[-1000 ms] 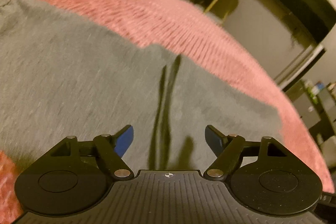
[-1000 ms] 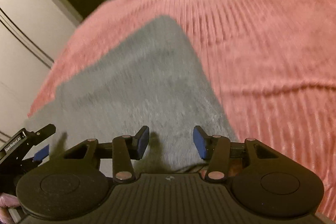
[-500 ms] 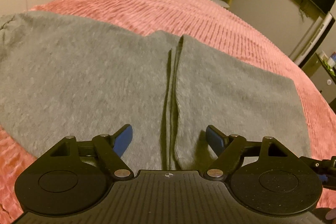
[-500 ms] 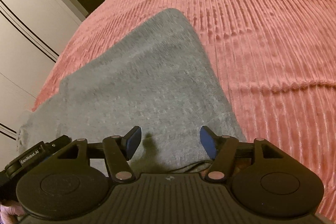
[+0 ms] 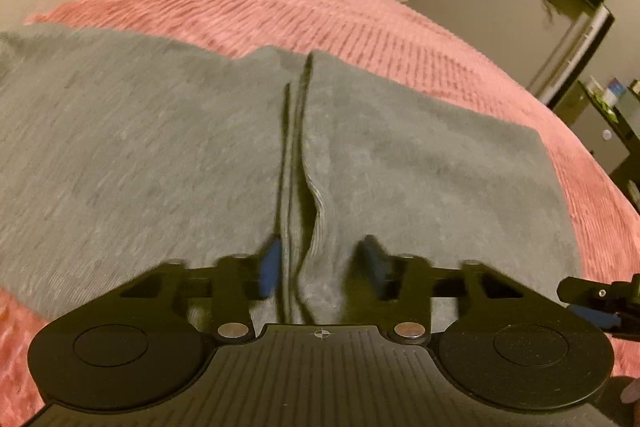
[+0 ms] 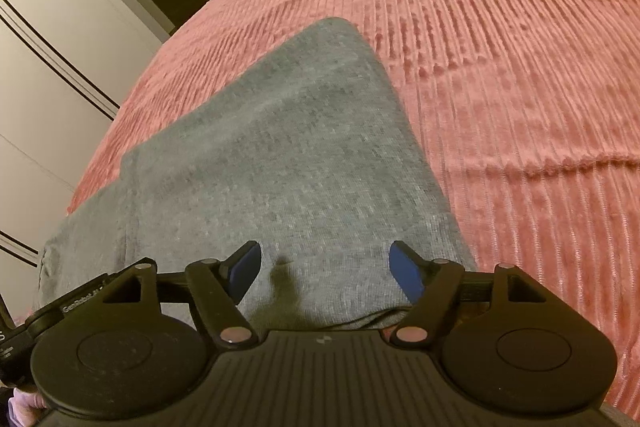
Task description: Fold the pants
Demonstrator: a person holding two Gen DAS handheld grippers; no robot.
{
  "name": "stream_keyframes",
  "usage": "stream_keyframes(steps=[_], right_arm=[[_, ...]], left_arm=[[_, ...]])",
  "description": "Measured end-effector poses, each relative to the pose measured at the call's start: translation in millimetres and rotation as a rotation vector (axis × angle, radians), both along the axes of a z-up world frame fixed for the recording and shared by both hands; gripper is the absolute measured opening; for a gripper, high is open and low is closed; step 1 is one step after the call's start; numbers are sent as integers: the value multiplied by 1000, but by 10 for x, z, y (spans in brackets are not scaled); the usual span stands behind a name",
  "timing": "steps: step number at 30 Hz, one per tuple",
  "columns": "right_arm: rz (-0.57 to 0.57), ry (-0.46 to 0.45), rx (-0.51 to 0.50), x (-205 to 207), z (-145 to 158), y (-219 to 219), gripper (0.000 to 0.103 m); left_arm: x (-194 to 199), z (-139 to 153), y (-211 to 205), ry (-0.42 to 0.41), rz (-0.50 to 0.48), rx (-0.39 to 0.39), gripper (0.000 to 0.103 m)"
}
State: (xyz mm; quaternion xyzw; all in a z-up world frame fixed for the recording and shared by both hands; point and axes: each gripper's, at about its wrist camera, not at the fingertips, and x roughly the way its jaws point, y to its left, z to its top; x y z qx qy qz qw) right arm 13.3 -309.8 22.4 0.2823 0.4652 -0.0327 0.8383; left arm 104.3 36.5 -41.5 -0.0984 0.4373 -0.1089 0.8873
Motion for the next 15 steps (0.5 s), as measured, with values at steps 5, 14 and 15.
stream_keyframes(steps=[5,14,15], right_arm=[[6,-45,11,-45,40,7,73],[38,-21,-12,30,12,64,74],[43,-18,-20,41,9,75,75]], left_arm=[[-65,131,98,-74,49,-53,15],[71,-14,65,-11,72,48,40],[68,14,83,-17,80,39,46]])
